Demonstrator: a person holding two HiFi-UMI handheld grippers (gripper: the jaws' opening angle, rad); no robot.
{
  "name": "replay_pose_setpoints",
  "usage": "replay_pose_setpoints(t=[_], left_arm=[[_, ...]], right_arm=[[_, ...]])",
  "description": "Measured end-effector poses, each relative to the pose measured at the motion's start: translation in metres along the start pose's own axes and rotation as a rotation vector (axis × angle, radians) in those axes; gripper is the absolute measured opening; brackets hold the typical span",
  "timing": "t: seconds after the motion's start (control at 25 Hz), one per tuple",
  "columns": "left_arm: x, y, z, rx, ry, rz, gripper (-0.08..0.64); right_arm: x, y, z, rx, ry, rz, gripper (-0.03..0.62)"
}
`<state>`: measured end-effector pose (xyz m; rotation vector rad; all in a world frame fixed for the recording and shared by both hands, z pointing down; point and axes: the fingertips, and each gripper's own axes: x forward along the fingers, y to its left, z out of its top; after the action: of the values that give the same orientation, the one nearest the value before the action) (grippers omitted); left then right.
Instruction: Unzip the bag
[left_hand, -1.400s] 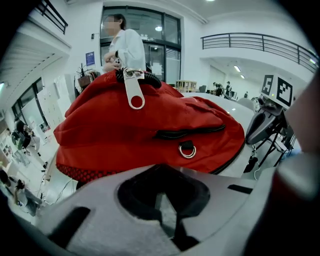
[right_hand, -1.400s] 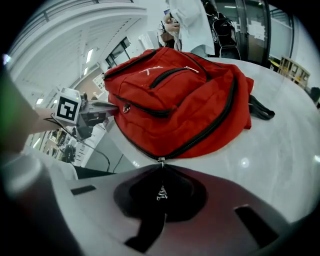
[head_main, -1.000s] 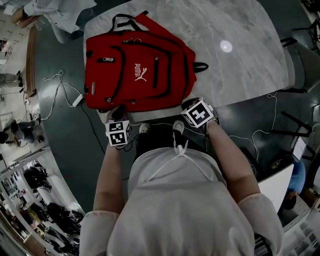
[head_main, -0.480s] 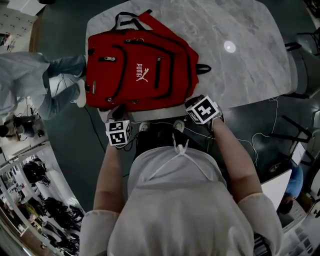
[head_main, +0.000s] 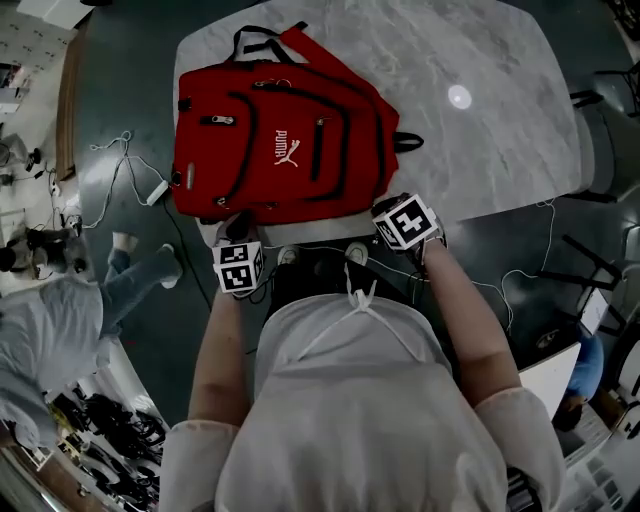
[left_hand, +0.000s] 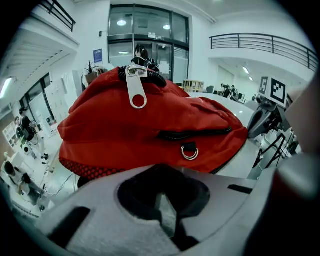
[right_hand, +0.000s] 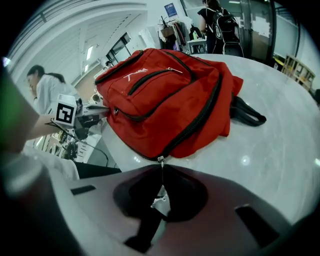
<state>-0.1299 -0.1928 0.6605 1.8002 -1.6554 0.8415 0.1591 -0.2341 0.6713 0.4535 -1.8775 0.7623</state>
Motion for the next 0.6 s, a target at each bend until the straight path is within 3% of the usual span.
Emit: replay_pose_setpoints(t=[0.16,0.28,0.4,0.6], left_arm=[[0.0,0.0,0.0,-0.016,0.012,0.004,0.02],[0.001,0.0,-0.002,-0.041,0.047,-0.02,0.02],[-0.002,-0.001,0.002,-0.042,0.076,-0.042,0.021],[-0.029,-0.017,0.031,-0.113,-0.027,-0.099,0.021]], right_arm=[[0.001,0.002,-0.002,0.046,-0.018,-0.003,0.031],[0.0,0.003,-0.001,0.029,-0.048,-0.05,0.034],[-0.005,0.001,0.006,0.021,-0.116,-0.099,0.111],[-0.032,0.006,0.025,0.108,-0.27,-0.123,0.112]])
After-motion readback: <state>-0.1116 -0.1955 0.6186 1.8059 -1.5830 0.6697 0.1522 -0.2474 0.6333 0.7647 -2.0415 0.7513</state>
